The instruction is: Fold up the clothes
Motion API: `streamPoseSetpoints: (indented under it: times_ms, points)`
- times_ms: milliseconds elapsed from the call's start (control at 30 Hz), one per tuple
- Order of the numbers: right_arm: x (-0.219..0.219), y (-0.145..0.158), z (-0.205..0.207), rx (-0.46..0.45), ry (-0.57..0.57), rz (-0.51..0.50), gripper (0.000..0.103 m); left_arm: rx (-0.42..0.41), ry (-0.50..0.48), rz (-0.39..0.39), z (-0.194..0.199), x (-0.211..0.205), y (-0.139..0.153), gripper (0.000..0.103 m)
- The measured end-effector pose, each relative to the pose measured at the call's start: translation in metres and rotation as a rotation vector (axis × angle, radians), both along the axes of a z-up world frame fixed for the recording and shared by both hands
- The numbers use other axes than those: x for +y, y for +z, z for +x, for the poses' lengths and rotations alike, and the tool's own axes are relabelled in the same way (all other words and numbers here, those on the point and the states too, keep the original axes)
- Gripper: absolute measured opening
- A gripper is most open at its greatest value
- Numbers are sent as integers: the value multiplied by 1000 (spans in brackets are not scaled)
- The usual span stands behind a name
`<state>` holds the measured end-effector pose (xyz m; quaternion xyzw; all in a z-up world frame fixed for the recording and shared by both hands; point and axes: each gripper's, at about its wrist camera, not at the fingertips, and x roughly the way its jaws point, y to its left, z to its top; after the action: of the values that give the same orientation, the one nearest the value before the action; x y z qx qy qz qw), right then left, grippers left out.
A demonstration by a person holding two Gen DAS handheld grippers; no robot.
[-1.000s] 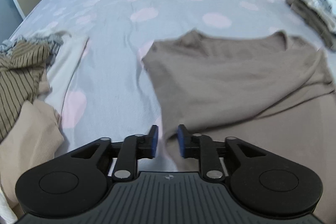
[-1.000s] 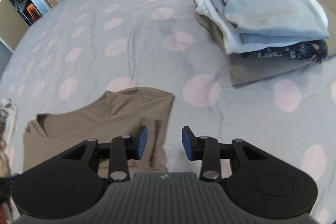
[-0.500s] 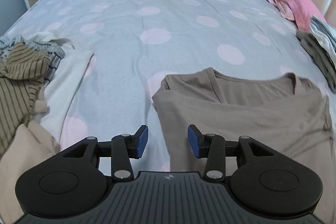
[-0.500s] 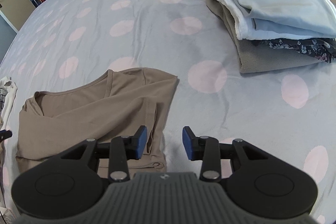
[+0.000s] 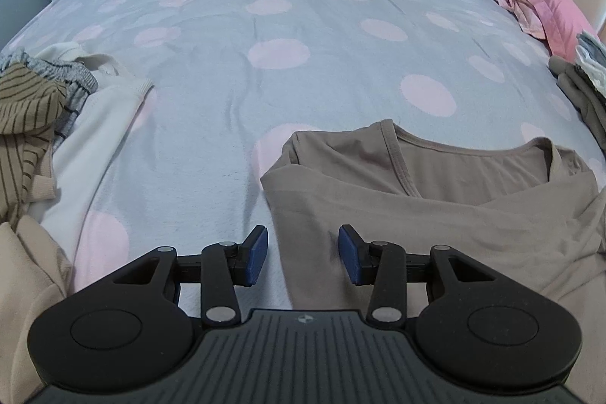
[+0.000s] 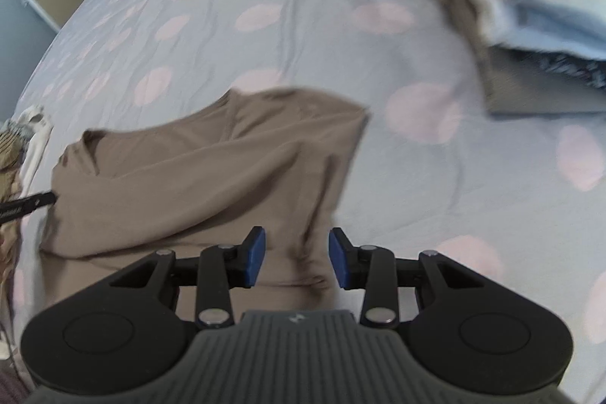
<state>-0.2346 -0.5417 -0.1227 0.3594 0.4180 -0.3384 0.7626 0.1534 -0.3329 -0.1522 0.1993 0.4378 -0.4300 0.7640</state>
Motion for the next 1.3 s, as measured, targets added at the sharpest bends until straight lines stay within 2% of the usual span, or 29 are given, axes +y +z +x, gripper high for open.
streamPoseSetpoints:
  times_ms: [67, 267, 300, 367, 467, 567, 633, 700, 867, 933, 1000, 1067, 1133, 1167, 1233, 1300]
  points:
    - [4, -8, 10, 23, 18, 8, 39, 2, 3, -8, 1, -1, 0, 34]
    - [3, -26, 23, 85, 0, 0, 32, 3, 4, -19, 3, -4, -3, 33]
    - [2, -27, 23, 90, -7, -2, 29, 3, 5, -19, 4, -4, -4, 33]
    - [1, -29, 23, 97, -21, -2, 15, 8, 13, -23, 6, -5, -6, 33]
    - [0, -27, 21, 94, -35, 2, 8, 31, 40, -39, 11, -6, -7, 33]
    - [0, -25, 22, 86, -32, 6, 9, 22, 77, -43, 15, -8, -6, 37]
    - [0, -25, 22, 83, -33, 10, 14, 17, 93, -33, 17, -10, -8, 39]
    - [0, -23, 22, 80, -38, 12, 14, 12, 109, -23, 19, -12, -9, 39]
    - [-5, -12, 19, 45, -66, 5, 26, 6, 124, -21, 23, -13, -13, 40]
    - [-7, -10, 18, 36, -78, 9, 26, 6, 137, -25, 27, -12, -16, 40]
    - [-6, -12, 18, 30, -73, 26, 27, 24, 141, -37, 28, -10, -17, 33]
    - [-4, -17, 21, 38, -64, 37, 26, 23, 122, -44, 26, -11, -15, 9]
    - [-2, -24, 26, 86, -53, 25, 24, 10, 105, -47, 22, -12, -12, 0]
    - [-1, -27, 27, 101, -49, 19, 14, -4, 102, -49, 20, -12, -10, 0]
    - [-1, -27, 27, 119, -38, 14, 1, -31, 98, -54, 18, -10, -4, 0]
    - [-4, -18, 23, 82, -17, 24, 0, -40, 105, -62, 19, -9, 1, 0]
